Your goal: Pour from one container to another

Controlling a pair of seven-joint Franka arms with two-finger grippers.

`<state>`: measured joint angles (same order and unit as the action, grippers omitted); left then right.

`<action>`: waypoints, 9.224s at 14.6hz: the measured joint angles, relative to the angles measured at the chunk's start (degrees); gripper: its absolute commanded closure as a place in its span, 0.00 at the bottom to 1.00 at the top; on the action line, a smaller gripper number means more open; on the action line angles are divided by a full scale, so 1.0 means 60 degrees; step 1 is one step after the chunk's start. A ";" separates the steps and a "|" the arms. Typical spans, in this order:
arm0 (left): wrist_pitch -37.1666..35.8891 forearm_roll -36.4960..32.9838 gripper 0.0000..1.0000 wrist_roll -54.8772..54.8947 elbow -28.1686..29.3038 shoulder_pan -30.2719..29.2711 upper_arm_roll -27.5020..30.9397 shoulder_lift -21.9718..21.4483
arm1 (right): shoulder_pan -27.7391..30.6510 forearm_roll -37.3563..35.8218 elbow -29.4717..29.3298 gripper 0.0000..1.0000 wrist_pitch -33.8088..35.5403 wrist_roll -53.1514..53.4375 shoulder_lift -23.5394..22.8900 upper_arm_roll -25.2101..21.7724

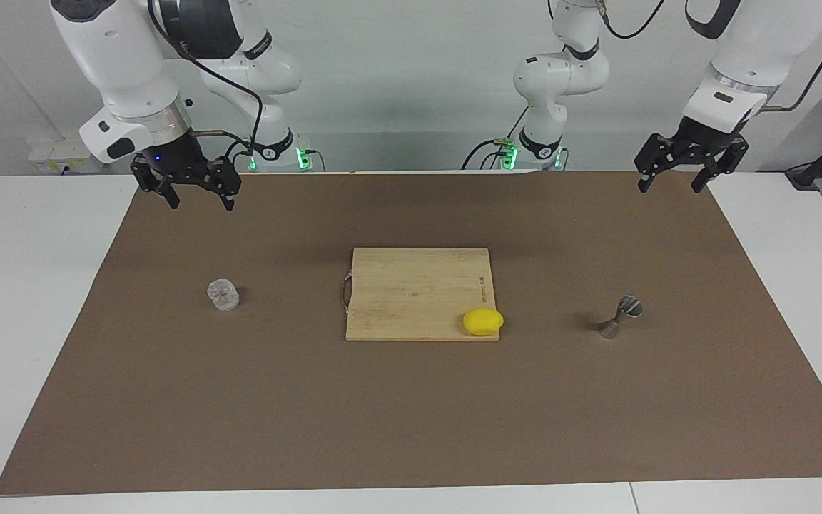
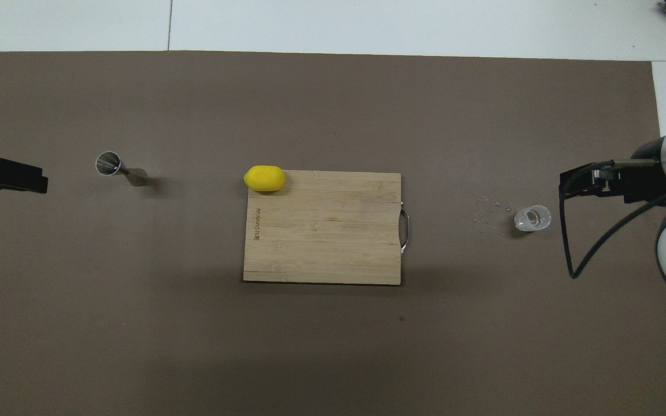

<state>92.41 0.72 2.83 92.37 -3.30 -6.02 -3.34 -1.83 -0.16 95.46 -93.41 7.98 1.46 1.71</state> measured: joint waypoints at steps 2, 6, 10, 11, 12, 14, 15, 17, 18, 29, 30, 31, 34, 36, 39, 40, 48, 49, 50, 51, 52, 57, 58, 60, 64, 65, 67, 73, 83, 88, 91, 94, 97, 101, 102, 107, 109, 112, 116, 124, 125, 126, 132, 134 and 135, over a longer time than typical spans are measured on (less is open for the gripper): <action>0.0000 0.0000 0.00 0.0000 0.0000 0.0000 0.0003 0.0000 | 0.0000 0.0000 0.0001 0.00 0.0000 0.0000 0.0000 0.0000; 0.0087 0.0000 0.00 0.0000 0.0001 0.0000 0.0005 0.0000 | 0.0000 0.0000 0.0001 0.00 0.0000 0.0000 0.0000 0.0000; 0.1037 -0.0001 0.00 -0.0001 0.0366 -0.0005 0.0040 -0.0025 | 0.0000 0.0000 0.0001 0.00 0.0000 0.0000 0.0000 0.0000; 0.1368 -0.0001 0.00 -0.0001 0.0609 -0.0007 0.0051 -0.0062 | 0.0000 0.0000 0.0002 0.00 0.0000 0.0000 0.0000 0.0000; 0.1692 -0.0001 0.00 -0.0001 0.0898 -0.0009 0.0063 -0.0113 | 0.0000 0.0000 0.0002 0.00 0.0000 0.0000 0.0000 0.0000; 0.2272 -0.0003 0.00 -0.0001 0.1460 -0.0039 0.0095 -0.0216 | 0.0000 0.0000 0.0002 0.00 0.0000 0.0000 0.0000 0.0000; 0.2572 -0.0003 0.00 -0.0001 0.1726 -0.0091 0.0110 -0.0256 | 0.0000 0.0000 0.0002 0.00 0.0000 0.0000 0.0000 0.0000; 0.3082 -0.0004 0.00 0.0000 0.2174 -0.0198 0.0139 -0.0314 | 0.0000 0.0000 0.0002 0.00 0.0000 0.0000 0.0000 0.0000; 0.3300 -0.0004 0.00 -0.0001 0.2371 -0.0286 0.0140 -0.0327 | 0.0000 0.0000 0.0002 0.00 0.0000 0.0000 0.0000 0.0000; 0.4645 -0.0004 0.00 -0.0007 0.3295 -0.0446 0.0148 -0.0350 | 0.0000 0.0000 0.0003 0.00 0.0000 0.0000 0.0000 0.0000; 0.4645 -0.0004 0.00 -0.0008 0.3298 -0.0446 0.0148 -0.0350 | 0.0000 0.0000 0.0003 0.00 0.0000 0.0000 0.0001 0.0000; 0.4645 -0.0004 0.00 -0.0008 0.3300 -0.0446 0.0144 -0.0350 | 0.0000 0.0000 0.0003 0.00 0.0000 0.0000 0.0001 0.0000; 0.4641 -0.0004 0.00 -0.0008 0.3300 -0.0446 0.0129 -0.0352 | 0.0000 0.0000 0.0003 0.00 0.0000 0.0000 0.0001 0.0000; 0.4580 -0.0004 0.00 -0.0007 0.3300 -0.0446 0.0130 -0.0352 | 0.0000 0.0000 0.0004 0.00 0.0000 0.0000 0.0001 0.0000; 0.4291 -0.0004 0.00 -0.0007 0.3300 -0.0444 0.0080 -0.0361 | 0.0000 0.0000 0.0004 0.00 0.0000 0.0000 0.0001 0.0000; 0.4203 -0.0004 0.00 -0.0007 0.3300 -0.0443 0.0059 -0.0368 | 0.0000 0.0000 0.0004 0.00 0.0000 0.0000 0.0001 0.0000; 0.3781 0.2159 0.00 0.2588 0.3297 -0.0681 0.0132 -0.0240 | 0.0000 0.0000 0.0005 0.00 0.0000 0.0000 0.0001 0.0000; 0.3704 0.2540 0.00 0.3287 0.3294 -0.0794 0.0147 -0.0168 | 0.0000 0.0000 0.0005 0.00 0.0000 0.0000 0.0001 0.0000; 0.3551 0.2935 0.00 0.3794 0.3284 -0.0937 0.0153 -0.0097 | 0.0000 0.0000 0.0005 0.00 0.0000 0.0000 0.0001 0.0000; 0.3345 0.3311 0.00 0.4127 0.3259 -0.1075 0.0158 -0.0024 | 0.0000 0.0000 0.0005 0.00 0.0000 0.0000 0.0001 0.0000; 0.3161 0.3621 0.00 0.4297 0.3200 -0.1193 0.0164 0.0066 | 0.0000 0.0000 0.0005 0.00 0.0000 0.0000 0.0001 0.0000; 0.2301 0.4324 0.00 0.4918 0.2280 -0.1697 0.0176 0.0990 | 0.0000 0.0000 0.0006 0.00 0.0000 0.0000 0.0001 0.0000; 0.2252 0.4422 0.00 0.5263 0.2088 -0.1771 0.0173 0.1195 | 0.0000 0.0000 0.0006 0.00 0.0000 0.0000 0.0001 0.0000; 0.2246 0.4698 0.00 0.6124 0.1894 -0.1975 0.0177 0.1505 | 0.0000 0.0000 0.0006 0.00 0.0000 0.0000 0.0001 0.0000; 0.2024 0.5226 0.00 0.7174 0.1578 -0.2471 0.0177 0.2142 | 0.0000 0.0000 0.0006 0.00 0.0000 0.0000 0.0001 0.0000; 0.1851 0.5418 0.00 0.7330 0.1357 -0.2559 0.0172 0.2398 | 0.0000 0.0000 0.0006 0.00 0.0000 0.0000 0.0001 0.0000; 0.1514 0.5807 0.00 0.8145 0.0902 -0.2746 0.0169 0.2943 | 0.0000 0.0000 0.0006 0.00 0.0000 0.0000 0.0001 0.0000; 0.1069 0.6614 0.00 1.0369 0.0463 -0.3091 0.0157 0.3867 | 0.0000 0.0000 0.0006 0.00 0.0000 0.0000 0.0001 -0.0001; 0.0382 0.7467 0.00 1.4262 0.0405 -0.3555 0.0129 0.4533 | 0.0001 0.0000 0.0007 0.00 0.0000 0.0000 0.0001 -0.0003; -0.0367 0.8442 0.00 1.6219 -0.0200 -0.4061 -0.0203 0.5649 | 0.0001 0.0000 0.0009 0.00 0.0000 0.0000 0.0001 -0.0003; -0.0693 0.9020 0.00 1.6677 -0.0350 -0.4204 -0.0444 0.6120 | 0.0003 0.0000 0.0009 0.00 0.0000 0.0000 0.0001 -0.0004; -0.0903 0.9674 0.00 1.7006 -0.0466 -0.4629 -0.1151 0.6551 | 0.0003 0.0000 0.0009 0.00 0.0000 0.0000 0.0001 -0.0004; -0.0888 0.9920 0.00 1.8047 -0.0885 -0.5065 -0.1854 0.7055 | 0.0003 0.0000 0.0009 0.00 0.0000 0.0000 0.0001 -0.0004; -0.0859 1.0261 0.00 1.9451 -0.1011 -0.5163 -0.1871 0.7380 | 0.0003 0.0000 0.0009 0.00 0.0000 0.0000 0.0001 -0.0004; -0.0803 1.0371 0.00 1.9777 -0.1004 -0.5174 -0.1866 0.7416 | 0.0003 0.0000 0.0009 0.00 0.0000 0.0000 0.0001 -0.0004; -0.0683 1.0805 0.00 2.0656 -0.0747 -0.5282 -0.1864 0.7571 | 0.0003 0.0000 0.0009 0.00 0.0000 0.0000 0.0001 -0.0005; -0.0687 1.0792 0.00 2.0852 -0.0527 -0.5287 -0.1857 0.7587 | 0.0003 0.0000 0.0009 0.00 0.0000 0.0000 0.0001 -0.0005; -0.0882 1.0644 0.00 2.0986 -0.0288 -0.5343 -0.1853 0.7589 | 0.0003 0.0000 0.0009 0.00 0.0000 0.0000 0.0001 -0.0005; -0.1158 1.0421 0.00 2.1004 -0.0185 -0.5453 -0.1854 0.7588 | 0.0003 0.0000 0.0009 0.00 0.0000 0.0000 0.0001 -0.0005; -0.1179 1.0413 0.03 2.1026 0.0086 -0.5484 -0.1891 0.7588 | 0.0003 0.0000 0.0010 0.00 0.0000 0.0000 0.0001 -0.0005; -0.1188 1.0413 0.03 2.1026 0.0110 -0.5484 -0.1904 0.7588 | 0.0003 0.0000 0.0010 0.00 0.0000 0.0000 0.0001 -0.0005; -0.1198 1.0413 0.03 2.1028 0.0129 -0.5485 -0.1920 0.7588 | 0.0003 0.0000 0.0010 0.00 0.0000 0.0000 0.0001 -0.0005; -0.1243 1.0435 0.07 2.1032 0.0140 -0.5487 -0.1975 0.7588 | 0.0003 0.0000 0.0010 0.00 0.0000 0.0000 0.0001 -0.0005; -0.1249 1.0440 0.18 2.1036 0.0140 -0.5487 -0.1977 0.7588 | 0.0003 0.0000 0.0010 0.00 0.0000 0.0000 0.0001 -0.0005; -0.1250 1.0441 0.21 2.1036 0.0140 -0.5487 -0.1977 0.7588 | 0.0003 0.0000 0.0010 0.00 0.0000 0.0000 0.0001 -0.0005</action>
<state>84.91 63.36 129.05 93.21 -36.23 -17.88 42.19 -1.81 -0.16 95.52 -93.41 7.98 1.46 1.68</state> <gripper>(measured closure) 0.084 0.000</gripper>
